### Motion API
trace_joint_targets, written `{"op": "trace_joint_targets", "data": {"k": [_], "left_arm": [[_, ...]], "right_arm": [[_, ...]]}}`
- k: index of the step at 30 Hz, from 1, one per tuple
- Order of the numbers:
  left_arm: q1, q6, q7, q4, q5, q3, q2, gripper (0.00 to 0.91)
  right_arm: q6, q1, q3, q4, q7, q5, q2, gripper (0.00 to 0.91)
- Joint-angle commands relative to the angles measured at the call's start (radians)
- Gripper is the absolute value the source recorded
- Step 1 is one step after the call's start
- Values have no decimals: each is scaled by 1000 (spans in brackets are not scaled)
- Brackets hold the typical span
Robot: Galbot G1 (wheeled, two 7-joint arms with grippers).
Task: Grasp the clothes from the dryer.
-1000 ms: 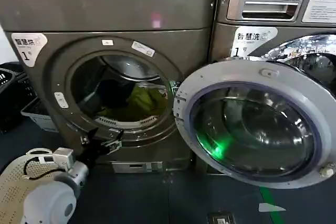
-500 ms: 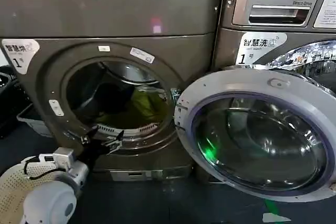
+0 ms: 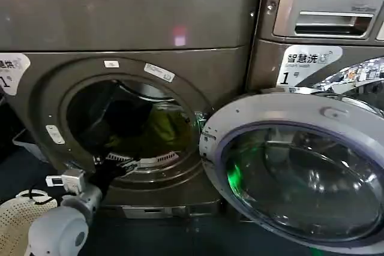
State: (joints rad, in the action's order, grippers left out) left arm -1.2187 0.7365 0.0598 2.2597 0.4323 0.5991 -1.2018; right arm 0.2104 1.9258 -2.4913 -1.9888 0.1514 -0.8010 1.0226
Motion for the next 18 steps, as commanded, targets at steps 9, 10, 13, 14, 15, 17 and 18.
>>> {"op": "trace_joint_targets", "data": {"k": [9, 10, 13, 14, 15, 17, 18], "left_arm": [[3, 4, -1, -2, -3, -9, -2, 907], [3, 4, -1, -3, -4, -10, -2, 907], [1, 3, -1, -5, -6, -11, -3, 907], [1, 3, -1, -6, -7, -11, -3, 907], [1, 2, -1, -7, -8, -11, -3, 907], [1, 2, -1, -8, -8, -11, -2, 907], [1, 2, -1, -8, -8, -12, -2, 907]], "right_arm": [[-2, 0, -5, 6, 0, 0, 0, 907], [-2, 0, -5, 7, 0, 0, 0, 907], [-2, 0, -6, 8, -1, 0, 0, 907], [-2, 0, -6, 8, 0, 0, 0, 907], [-2, 0, -6, 7, -1, 0, 0, 907], [-2, -1, -5, 7, -1, 0, -1, 907], [-2, -1, -5, 7, -1, 0, -1, 907]]}}
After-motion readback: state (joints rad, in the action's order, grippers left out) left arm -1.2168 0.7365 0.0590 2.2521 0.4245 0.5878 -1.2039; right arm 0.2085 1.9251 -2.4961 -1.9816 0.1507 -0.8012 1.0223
